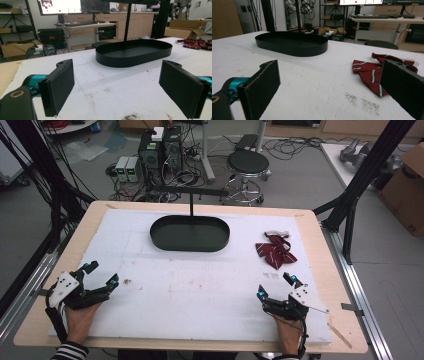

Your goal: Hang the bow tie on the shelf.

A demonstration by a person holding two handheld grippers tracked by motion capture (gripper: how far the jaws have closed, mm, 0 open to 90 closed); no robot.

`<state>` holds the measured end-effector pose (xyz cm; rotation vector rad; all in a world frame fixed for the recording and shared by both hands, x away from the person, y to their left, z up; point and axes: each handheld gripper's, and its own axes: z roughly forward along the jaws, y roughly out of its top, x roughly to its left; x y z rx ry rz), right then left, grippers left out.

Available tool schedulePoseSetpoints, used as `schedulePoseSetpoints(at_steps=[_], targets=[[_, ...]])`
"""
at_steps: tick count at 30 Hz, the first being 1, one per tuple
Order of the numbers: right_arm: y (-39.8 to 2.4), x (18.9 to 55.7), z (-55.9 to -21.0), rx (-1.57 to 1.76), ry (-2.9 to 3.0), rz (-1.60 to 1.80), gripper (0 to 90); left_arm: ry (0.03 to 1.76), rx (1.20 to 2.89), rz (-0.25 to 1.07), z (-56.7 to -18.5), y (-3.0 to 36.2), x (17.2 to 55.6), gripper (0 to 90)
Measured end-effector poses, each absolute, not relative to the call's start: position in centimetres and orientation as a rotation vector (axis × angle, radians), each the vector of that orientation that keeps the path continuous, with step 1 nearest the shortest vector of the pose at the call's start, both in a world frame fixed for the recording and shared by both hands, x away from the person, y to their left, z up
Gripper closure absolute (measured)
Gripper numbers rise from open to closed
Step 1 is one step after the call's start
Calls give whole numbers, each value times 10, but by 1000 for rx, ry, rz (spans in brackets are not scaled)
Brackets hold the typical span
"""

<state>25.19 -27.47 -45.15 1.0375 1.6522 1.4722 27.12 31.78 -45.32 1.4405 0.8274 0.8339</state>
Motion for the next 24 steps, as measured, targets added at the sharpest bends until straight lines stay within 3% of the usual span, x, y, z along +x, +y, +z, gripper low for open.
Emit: schedulePoseSetpoints(at_steps=[24], targets=[[-268, 251, -451, 1019, 1653, 1396, 23, 826, 1436, 845, -453, 318, 270, 133]])
